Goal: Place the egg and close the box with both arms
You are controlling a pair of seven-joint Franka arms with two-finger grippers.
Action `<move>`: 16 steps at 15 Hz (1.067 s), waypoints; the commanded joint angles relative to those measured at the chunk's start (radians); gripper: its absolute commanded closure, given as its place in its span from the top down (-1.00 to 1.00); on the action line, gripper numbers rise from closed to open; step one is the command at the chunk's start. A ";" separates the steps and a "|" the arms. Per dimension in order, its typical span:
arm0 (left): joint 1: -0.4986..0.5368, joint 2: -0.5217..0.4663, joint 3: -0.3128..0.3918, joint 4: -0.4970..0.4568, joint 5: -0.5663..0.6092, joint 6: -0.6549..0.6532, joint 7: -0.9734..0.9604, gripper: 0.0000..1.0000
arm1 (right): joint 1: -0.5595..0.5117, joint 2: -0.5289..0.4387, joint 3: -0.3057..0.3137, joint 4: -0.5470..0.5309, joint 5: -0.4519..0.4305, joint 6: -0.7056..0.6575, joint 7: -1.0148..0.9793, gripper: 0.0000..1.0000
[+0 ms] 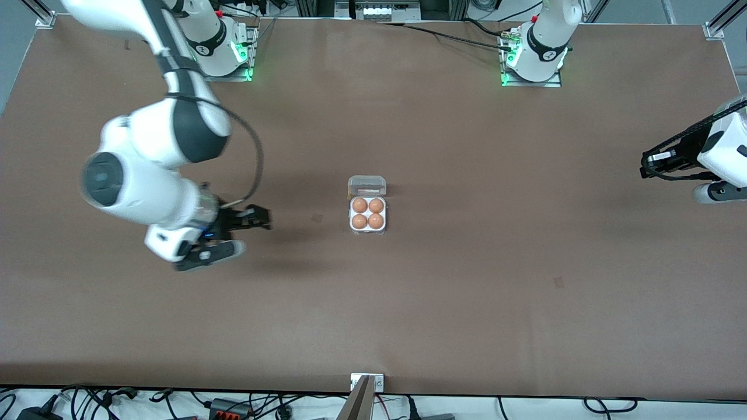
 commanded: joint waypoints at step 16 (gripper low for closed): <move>0.000 -0.004 -0.019 0.012 0.003 -0.067 0.006 -0.92 | -0.258 -0.191 -0.043 0.112 -0.078 -0.277 0.005 1.00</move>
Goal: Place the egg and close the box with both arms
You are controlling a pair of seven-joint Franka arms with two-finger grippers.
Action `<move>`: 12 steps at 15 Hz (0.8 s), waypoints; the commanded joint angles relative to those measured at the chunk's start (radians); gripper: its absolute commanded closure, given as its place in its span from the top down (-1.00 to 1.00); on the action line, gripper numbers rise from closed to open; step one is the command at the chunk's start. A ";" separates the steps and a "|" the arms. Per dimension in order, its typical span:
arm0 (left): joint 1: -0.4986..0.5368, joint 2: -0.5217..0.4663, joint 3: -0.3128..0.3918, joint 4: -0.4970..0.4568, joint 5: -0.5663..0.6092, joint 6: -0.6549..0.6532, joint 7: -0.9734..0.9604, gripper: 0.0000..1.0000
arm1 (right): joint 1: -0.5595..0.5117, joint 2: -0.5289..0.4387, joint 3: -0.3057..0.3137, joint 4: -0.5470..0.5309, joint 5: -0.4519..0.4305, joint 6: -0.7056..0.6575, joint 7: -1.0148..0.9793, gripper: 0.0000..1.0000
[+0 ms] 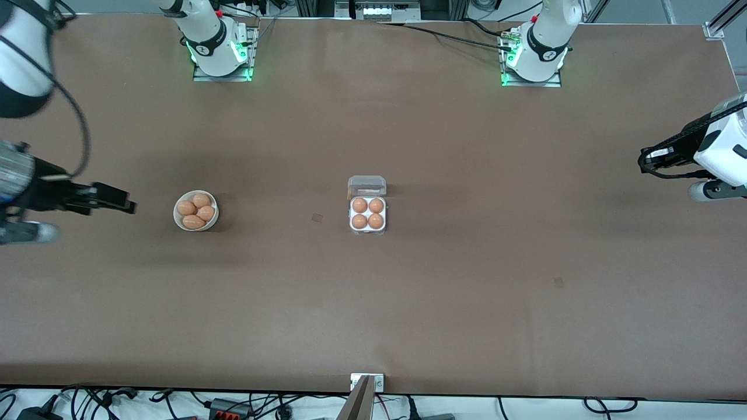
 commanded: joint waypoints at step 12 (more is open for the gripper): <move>-0.081 0.061 -0.197 0.022 -0.135 -0.008 -0.042 -0.99 | -0.188 -0.305 0.210 -0.343 -0.231 0.068 0.013 1.00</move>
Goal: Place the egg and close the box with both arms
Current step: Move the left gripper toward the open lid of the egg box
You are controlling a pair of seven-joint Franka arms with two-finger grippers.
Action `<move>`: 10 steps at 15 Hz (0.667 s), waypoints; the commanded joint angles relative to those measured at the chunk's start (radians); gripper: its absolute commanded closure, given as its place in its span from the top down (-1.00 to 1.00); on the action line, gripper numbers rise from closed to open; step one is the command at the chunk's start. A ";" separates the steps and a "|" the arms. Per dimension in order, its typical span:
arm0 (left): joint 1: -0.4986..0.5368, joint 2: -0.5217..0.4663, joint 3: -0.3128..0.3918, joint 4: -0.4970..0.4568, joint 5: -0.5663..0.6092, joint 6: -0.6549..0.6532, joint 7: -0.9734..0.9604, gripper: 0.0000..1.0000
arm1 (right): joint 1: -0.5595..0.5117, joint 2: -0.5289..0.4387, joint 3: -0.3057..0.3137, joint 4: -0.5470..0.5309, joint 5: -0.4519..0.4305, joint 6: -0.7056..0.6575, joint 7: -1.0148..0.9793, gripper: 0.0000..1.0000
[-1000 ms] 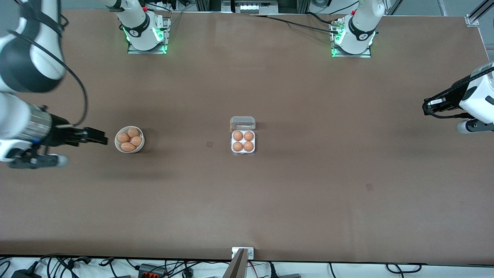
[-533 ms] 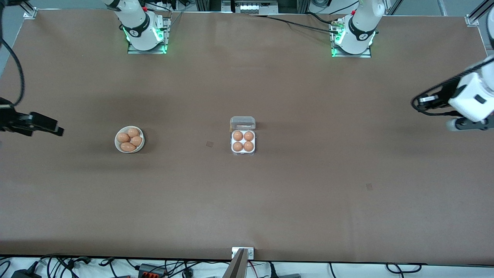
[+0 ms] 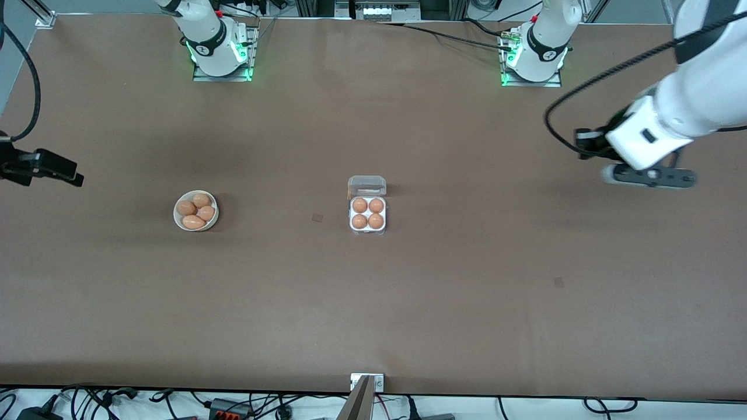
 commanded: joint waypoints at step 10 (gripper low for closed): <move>-0.326 0.223 -0.010 0.021 -0.091 0.244 -0.253 -0.99 | -0.005 -0.217 0.016 -0.287 -0.016 0.065 -0.003 1.00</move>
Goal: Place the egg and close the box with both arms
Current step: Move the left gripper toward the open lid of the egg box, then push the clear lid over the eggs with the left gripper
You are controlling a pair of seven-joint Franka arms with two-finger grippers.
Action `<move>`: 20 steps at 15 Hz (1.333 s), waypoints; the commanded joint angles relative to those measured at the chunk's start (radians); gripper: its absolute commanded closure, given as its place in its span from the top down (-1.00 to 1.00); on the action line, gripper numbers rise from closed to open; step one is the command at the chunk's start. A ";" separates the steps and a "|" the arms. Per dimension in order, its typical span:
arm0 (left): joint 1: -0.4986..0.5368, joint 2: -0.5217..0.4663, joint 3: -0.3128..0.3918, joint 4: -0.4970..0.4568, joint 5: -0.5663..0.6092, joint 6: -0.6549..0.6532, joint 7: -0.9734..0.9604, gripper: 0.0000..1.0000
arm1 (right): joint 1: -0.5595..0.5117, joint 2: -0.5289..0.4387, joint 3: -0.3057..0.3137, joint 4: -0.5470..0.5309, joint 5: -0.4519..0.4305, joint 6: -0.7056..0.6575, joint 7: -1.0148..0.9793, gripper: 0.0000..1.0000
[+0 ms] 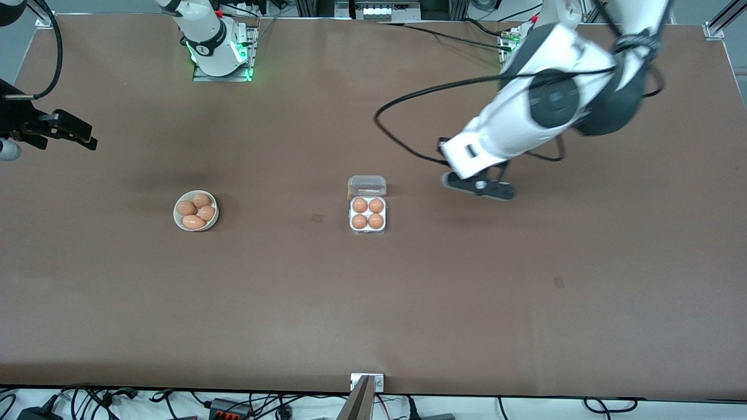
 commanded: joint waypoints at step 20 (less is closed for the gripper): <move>-0.263 0.242 0.007 0.015 -0.061 0.212 -0.306 -0.99 | -0.009 -0.086 0.006 -0.121 -0.009 0.084 0.023 1.00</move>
